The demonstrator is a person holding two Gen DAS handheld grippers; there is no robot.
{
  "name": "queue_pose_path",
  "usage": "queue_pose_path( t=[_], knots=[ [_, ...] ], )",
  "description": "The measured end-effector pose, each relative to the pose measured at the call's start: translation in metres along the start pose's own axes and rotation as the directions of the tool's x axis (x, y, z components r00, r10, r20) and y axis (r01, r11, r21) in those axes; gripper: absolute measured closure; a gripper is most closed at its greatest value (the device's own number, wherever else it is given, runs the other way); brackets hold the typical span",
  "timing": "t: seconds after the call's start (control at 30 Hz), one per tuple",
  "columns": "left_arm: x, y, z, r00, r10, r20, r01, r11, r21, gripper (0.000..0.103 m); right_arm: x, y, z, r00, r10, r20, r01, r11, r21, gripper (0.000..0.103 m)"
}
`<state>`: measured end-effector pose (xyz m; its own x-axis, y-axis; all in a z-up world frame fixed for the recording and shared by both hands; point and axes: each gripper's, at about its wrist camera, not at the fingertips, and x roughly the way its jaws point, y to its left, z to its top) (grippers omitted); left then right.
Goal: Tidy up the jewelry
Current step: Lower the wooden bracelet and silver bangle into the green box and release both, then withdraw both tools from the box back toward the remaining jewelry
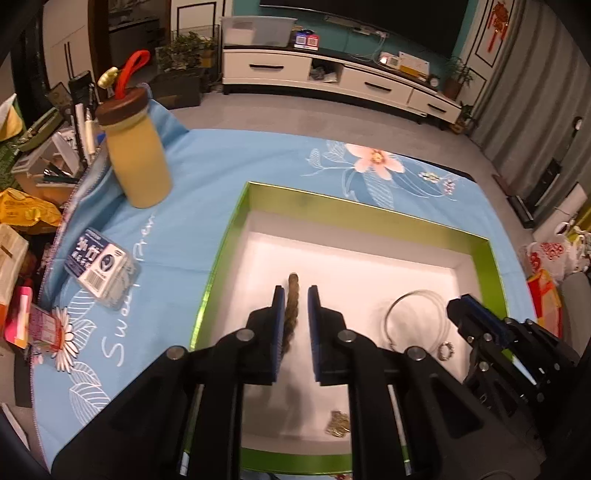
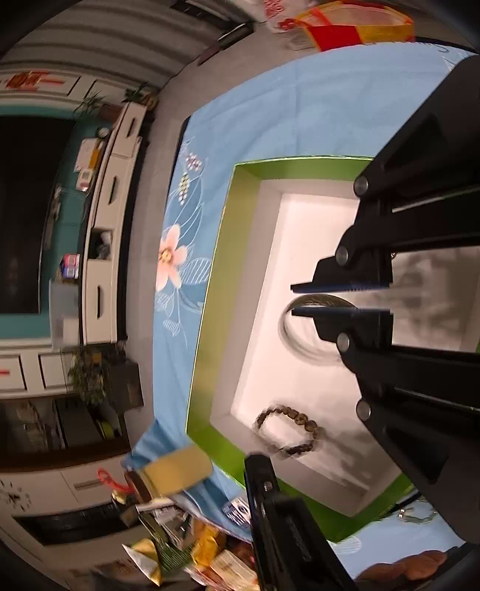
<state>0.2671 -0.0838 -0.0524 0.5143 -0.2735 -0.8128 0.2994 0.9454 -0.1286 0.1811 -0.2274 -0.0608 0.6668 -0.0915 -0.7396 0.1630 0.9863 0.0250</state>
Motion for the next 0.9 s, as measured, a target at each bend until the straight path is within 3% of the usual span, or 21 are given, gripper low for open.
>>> queue_pose_path(
  t=[0.23, 0.4, 0.6, 0.7, 0.9],
  knots=[
    [-0.028, -0.009, -0.013, 0.998, 0.02, 0.063, -0.024, 0.998, 0.055, 0.033, -0.028, -0.012, -0.016, 0.997, 0.048, 0.062, -0.051, 0.998, 0.037, 0.08],
    [-0.061, -0.017, -0.029, 0.992, 0.027, 0.125, -0.041, 0.993, 0.109, 0.014, -0.06, -0.023, -0.035, 0.991, 0.08, 0.112, -0.087, 0.994, 0.067, 0.069],
    [-0.095, -0.022, -0.058, 0.989, 0.008, 0.145, -0.031, 0.987, 0.155, 0.002, -0.102, -0.043, -0.066, 0.982, 0.084, 0.168, -0.101, 0.991, 0.094, 0.056],
    [-0.104, -0.019, -0.075, 0.992, -0.002, 0.123, -0.018, 0.987, 0.162, 0.002, -0.122, -0.054, -0.08, 0.978, 0.063, 0.2, -0.085, 0.991, 0.101, 0.05],
    [-0.124, 0.006, -0.108, 0.994, -0.021, 0.109, 0.01, 0.994, 0.105, 0.002, -0.148, -0.061, -0.104, 0.976, 0.058, 0.211, -0.073, 0.995, 0.063, 0.049]
  ],
)
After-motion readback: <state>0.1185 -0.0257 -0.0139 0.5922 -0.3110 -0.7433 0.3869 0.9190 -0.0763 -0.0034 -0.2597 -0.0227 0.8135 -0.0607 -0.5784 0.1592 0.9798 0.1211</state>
